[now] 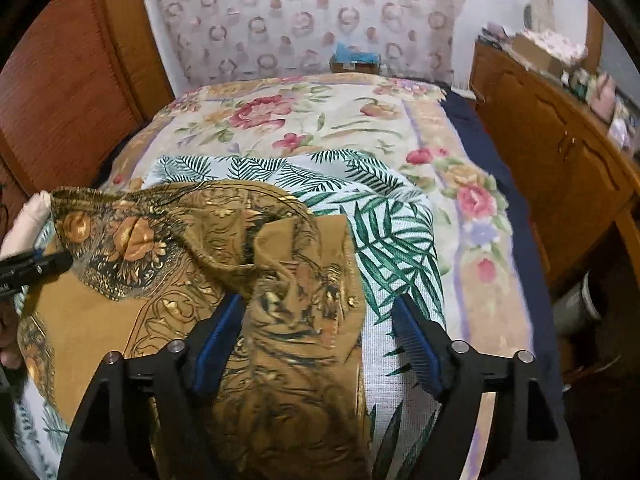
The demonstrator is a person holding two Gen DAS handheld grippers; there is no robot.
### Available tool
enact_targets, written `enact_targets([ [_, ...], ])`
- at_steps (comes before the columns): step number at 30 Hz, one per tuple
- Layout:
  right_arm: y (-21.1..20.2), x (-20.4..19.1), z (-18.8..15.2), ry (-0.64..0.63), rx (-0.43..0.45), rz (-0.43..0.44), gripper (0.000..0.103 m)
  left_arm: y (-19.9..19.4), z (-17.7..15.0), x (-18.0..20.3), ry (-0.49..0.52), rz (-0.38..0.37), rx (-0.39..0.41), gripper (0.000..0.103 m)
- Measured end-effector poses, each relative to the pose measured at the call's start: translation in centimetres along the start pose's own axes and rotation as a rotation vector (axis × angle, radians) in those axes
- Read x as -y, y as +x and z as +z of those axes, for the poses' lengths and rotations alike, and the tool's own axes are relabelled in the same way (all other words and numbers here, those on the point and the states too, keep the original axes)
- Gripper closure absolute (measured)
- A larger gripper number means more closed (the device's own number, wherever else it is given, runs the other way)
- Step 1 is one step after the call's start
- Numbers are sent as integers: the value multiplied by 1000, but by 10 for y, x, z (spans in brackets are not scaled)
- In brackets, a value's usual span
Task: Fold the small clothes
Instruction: 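Grasp the folded shirt bundle with the left gripper while the right gripper grasps it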
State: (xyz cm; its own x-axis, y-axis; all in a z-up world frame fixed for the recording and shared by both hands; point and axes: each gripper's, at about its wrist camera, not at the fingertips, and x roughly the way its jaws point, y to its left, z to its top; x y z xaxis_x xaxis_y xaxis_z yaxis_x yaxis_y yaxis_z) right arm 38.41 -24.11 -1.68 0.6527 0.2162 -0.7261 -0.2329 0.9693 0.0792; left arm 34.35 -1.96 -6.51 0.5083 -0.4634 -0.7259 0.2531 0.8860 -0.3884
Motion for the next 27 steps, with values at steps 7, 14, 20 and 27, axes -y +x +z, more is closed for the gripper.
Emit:
enact_targets([
  [7,-2,-8,-7,-36,-3,65,51,1,-1,2,16,-17,-3,84],
  [14,-21,3,-16,-13,10,132,86,-28,-5,27,75,-30,77,94],
  [20,-56,-19,-27,-55,98,100,89,-83,-22,54,135,-49,199,94],
  [27,-106,-54,-48,-98,211,109,89,-151,-46,76,199,-1,290,95],
])
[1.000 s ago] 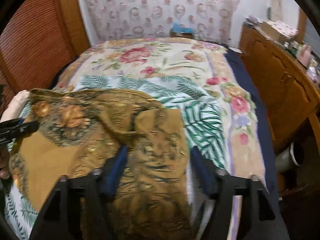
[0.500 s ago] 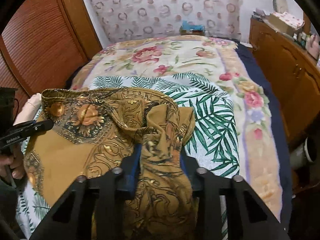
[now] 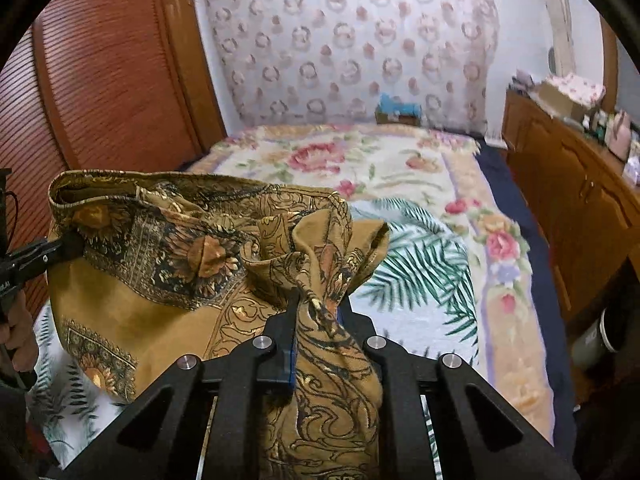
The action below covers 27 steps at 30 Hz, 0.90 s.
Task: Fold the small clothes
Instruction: 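Grasp the folded shirt bundle with the left gripper while the right gripper grasps it, then lift the shirt bundle with both grippers and carry it toward the yellow plush toy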
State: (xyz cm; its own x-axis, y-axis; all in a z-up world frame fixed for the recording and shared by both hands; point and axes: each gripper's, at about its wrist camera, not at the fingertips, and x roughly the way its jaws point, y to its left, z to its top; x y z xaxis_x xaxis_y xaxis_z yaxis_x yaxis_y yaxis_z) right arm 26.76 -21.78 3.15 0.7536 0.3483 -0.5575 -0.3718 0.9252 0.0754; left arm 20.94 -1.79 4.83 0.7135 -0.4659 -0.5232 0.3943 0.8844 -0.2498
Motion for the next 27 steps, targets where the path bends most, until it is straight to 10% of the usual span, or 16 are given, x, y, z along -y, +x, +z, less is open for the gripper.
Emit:
enact_targets([
  [19,-14,-54,14,-163,95,117,89,-102,-3,-33,44,129,104,95],
  [27,24,-87,50,-249,126,184,89,-135,-26,-104,-53,216,160,95],
])
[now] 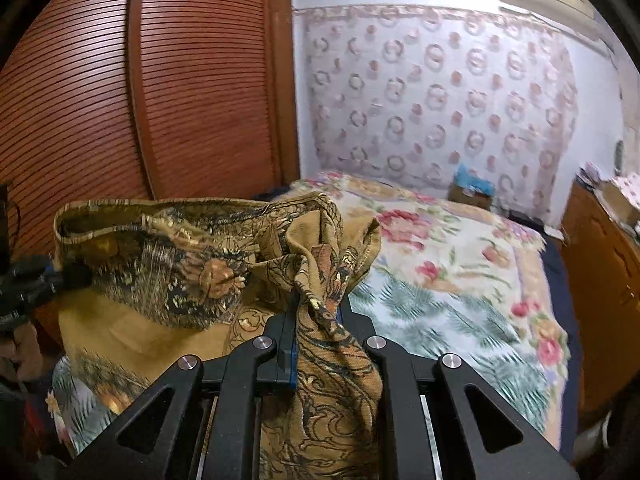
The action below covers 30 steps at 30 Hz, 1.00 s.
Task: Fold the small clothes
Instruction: 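Lift the shirt bundle with both grippers and carry it toward the yellow plush toy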
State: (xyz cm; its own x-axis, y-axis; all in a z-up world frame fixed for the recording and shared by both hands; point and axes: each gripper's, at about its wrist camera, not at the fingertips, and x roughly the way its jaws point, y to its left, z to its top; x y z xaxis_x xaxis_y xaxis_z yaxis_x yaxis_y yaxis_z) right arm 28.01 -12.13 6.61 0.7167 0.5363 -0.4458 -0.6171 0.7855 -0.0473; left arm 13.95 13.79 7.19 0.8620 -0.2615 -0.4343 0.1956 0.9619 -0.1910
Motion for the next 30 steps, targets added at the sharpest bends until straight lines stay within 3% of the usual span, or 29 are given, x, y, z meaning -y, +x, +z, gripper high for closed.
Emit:
enact_targets([
  [9,77,-27,32,-116,5,86,89,-16,-26,-74,-123,63,34,95],
  [15,138,-47,52,-217,-28,121,89,-6,-56,-115,-207,100,8,95],
  [24,212,-73,77,-340,-81,204,89,-7,-77,-138,-293,143,11,94],
  [27,241,-79,79,-342,-130,232,88,-10,-80,-136,-280,169,-4,91],
  [30,260,-74,79,-324,-147,220,84,-16,-80,-133,-264,193,-9,80],
])
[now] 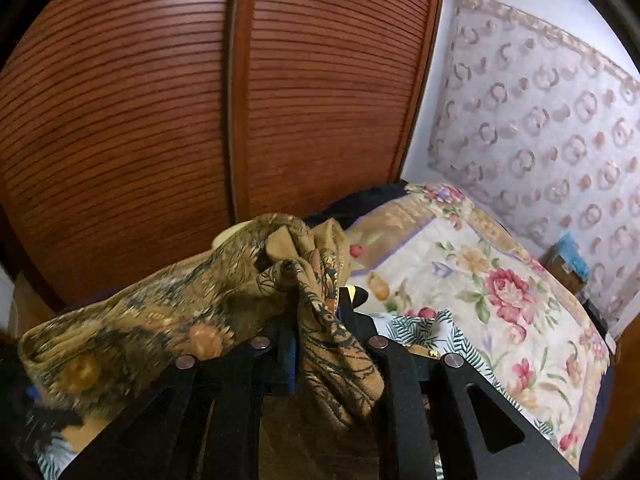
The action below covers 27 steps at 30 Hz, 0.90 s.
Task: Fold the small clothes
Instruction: 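Lift the shirt bundle with both grippers and carry it toward the yellow plush toy, then lower the folded shirt beside the yellow plush toy and open both grippers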
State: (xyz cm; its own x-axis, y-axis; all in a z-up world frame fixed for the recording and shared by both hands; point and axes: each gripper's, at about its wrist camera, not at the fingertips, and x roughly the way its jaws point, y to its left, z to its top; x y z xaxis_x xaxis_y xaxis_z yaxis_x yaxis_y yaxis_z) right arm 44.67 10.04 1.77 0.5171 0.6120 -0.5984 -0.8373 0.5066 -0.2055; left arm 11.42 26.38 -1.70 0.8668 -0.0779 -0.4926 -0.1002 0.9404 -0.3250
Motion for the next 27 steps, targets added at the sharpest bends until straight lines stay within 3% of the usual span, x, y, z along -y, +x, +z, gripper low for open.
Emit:
enact_targets([
  [3,10,11,4,46,10,6,78,-12,3,2,9,3,30,66],
  [4,12,12,6,64,13,9,77,-18,5,3,12,1,55,55],
  [6,12,16,8,99,25,13,69,-24,6,6,26,3,81,42],
  [7,8,17,9,107,41,10,66,-23,6,7,37,1,84,28],
  [8,3,17,9,108,59,4,59,-22,8,9,49,-5,82,23],
  [12,-18,18,3,101,87,-25,50,-12,14,14,99,41,107,23],
  [17,-40,13,-26,98,27,15,50,18,17,5,138,115,42,23],
  [23,-11,33,-59,184,-89,69,50,50,2,-9,143,185,-98,23],
  [27,12,46,-64,274,-104,94,50,60,-10,-19,125,192,-161,23],
])
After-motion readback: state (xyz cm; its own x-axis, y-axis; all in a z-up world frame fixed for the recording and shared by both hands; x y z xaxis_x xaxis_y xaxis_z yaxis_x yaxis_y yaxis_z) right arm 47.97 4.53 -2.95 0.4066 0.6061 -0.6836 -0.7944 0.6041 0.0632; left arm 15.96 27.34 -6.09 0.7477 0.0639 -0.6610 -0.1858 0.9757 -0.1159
